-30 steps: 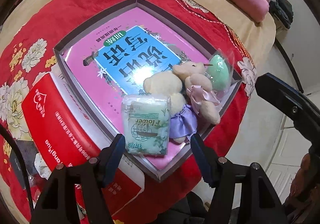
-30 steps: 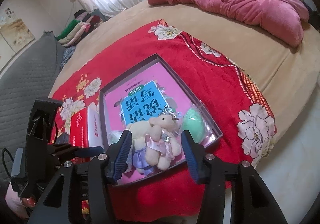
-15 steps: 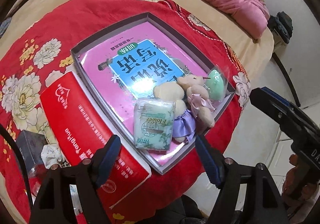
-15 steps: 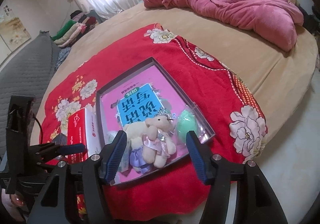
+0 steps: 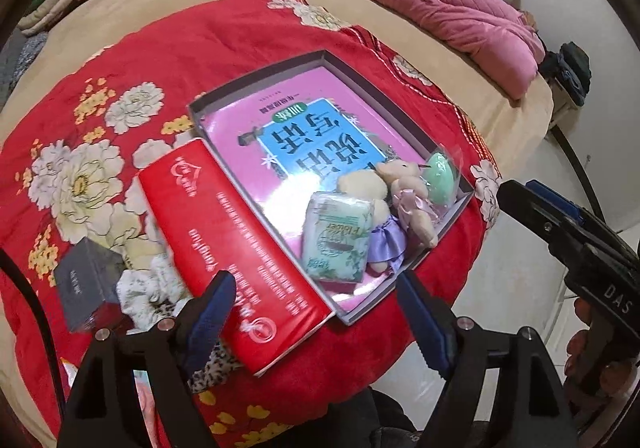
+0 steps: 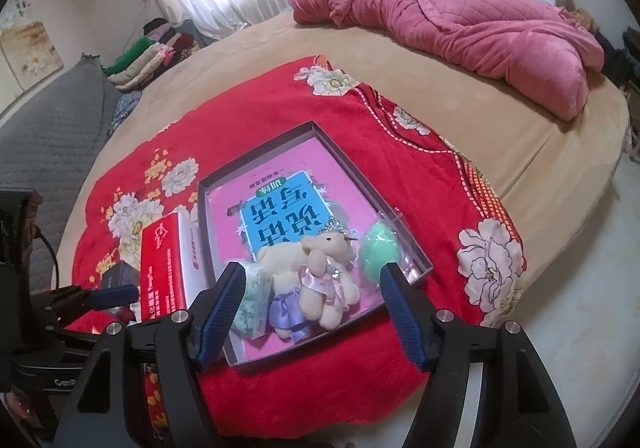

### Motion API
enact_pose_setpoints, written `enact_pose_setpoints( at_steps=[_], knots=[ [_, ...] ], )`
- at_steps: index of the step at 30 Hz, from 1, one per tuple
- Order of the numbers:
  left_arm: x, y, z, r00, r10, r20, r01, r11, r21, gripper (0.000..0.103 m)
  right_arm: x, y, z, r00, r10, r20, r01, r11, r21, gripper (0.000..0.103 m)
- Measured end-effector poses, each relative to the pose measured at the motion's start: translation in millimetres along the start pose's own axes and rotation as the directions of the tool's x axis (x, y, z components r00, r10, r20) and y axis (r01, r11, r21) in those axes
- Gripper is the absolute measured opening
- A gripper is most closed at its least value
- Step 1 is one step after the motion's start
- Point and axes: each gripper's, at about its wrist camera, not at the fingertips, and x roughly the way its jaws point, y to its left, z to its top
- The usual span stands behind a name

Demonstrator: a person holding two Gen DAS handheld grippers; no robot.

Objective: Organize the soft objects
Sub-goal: 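Move both open tools back over the pile of items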

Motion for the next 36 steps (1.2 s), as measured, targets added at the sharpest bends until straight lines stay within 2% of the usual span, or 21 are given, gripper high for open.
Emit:
enact_pose_setpoints(
  at_steps=[12, 13, 14, 20, 36],
  knots=[
    [-29, 9, -17, 0.998, 0.007, 0.056, -0.006, 1.000, -0.006, 0.082, -11, 20, -6, 0.996, -0.091, 0.023, 0.092, 0.994, -0.062, 0.072],
    [-31, 10, -18, 0.998, 0.008, 0.059, -0.008, 1.000, -0.006, 0.082, -13, 20, -6, 0.995, -0.098, 0.029, 0.100, 0.993, -0.058, 0.077],
    [-33, 9, -19, 0.998, 0.008, 0.062, -0.008, 1.000, -0.006, 0.082, -15, 20, -6, 0.994, -0.100, 0.034, 0.102, 0.993, -0.054, 0.081],
    [-48, 16, -26, 0.995, 0.027, 0.096, -0.026, 1.000, -0.013, 0.083, -26, 22, -3, 0.994, -0.088, 0.061, 0.089, 0.996, -0.017, 0.081],
    [-77, 46, -40, 0.989, 0.039, 0.144, -0.029, 0.997, -0.068, 0.083, -46, 54, 0, 0.990, -0.093, 0.106, 0.101, 0.993, -0.067, 0.081]
  ],
)
